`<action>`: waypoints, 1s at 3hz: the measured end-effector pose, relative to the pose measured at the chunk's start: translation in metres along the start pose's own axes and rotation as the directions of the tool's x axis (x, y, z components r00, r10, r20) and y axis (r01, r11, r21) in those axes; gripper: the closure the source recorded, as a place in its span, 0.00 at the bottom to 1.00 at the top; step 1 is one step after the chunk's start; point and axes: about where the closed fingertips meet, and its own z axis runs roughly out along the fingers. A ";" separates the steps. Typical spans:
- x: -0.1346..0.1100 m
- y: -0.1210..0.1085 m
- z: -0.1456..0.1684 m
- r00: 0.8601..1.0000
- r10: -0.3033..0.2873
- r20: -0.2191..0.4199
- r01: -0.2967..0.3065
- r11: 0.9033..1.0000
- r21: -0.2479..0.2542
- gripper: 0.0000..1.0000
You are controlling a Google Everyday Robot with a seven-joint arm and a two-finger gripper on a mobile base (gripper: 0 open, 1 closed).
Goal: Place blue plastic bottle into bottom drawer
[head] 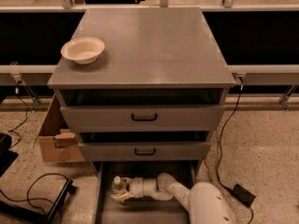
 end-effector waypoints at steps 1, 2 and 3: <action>-0.001 -0.004 0.000 1.000 -0.007 0.001 0.007 1.000 0.002 0.82; -0.001 -0.003 0.002 1.000 -0.006 0.002 0.006 1.000 -0.001 0.59; -0.001 -0.002 0.005 1.000 -0.005 0.004 0.005 1.000 -0.004 0.36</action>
Offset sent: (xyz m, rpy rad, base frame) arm 0.0049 -0.0003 0.0005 0.0000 -0.0078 -0.0021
